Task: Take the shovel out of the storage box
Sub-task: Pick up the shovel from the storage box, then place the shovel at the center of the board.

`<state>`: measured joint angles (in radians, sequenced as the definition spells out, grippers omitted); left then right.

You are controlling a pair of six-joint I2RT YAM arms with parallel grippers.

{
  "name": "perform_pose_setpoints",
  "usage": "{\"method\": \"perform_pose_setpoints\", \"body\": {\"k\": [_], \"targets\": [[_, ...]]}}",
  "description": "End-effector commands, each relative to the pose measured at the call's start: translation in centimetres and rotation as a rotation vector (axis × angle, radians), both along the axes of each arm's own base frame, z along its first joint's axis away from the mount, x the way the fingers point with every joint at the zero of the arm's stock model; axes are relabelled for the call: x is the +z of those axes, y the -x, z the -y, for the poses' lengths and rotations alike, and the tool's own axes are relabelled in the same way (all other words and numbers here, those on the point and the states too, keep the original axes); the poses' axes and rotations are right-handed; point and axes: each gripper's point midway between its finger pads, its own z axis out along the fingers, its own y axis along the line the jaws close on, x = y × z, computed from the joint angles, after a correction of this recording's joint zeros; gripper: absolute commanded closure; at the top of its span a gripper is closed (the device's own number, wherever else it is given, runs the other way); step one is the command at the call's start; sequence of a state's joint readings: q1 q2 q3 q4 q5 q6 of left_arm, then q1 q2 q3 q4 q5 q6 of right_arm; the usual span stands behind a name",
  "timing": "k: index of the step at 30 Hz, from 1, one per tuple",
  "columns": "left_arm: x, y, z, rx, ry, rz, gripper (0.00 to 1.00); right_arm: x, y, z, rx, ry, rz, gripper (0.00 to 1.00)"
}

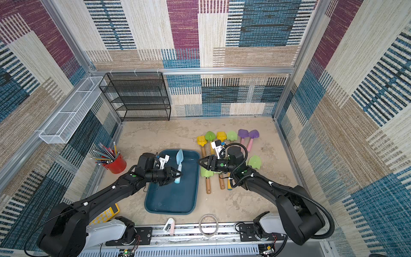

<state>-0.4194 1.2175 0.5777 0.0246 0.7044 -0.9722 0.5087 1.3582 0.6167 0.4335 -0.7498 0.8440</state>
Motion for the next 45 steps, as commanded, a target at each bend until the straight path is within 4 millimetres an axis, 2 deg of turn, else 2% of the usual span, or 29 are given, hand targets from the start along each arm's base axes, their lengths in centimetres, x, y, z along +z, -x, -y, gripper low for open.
{"method": "perform_pose_setpoints", "body": {"k": [1, 16, 28, 45], "targets": [[2.7, -0.5, 1.2, -0.027, 0.131, 0.065, 1.00, 1.8, 0.4, -1.7, 0.065, -0.073, 0.025, 0.41], [4.9, 0.1, 2.2, -0.090, 0.276, 0.116, 1.00, 0.4, -0.1, -5.5, 0.162, -0.147, -0.062, 0.44], [5.7, 0.7, 2.3, -0.125, 0.300, 0.145, 1.00, 0.4, -0.9, -6.7, 0.197, -0.209, -0.104, 0.53], [5.4, 0.7, 2.5, -0.139, 0.317, 0.134, 1.00, 1.2, -0.4, -7.9, 0.272, -0.300, -0.116, 0.68]]}}
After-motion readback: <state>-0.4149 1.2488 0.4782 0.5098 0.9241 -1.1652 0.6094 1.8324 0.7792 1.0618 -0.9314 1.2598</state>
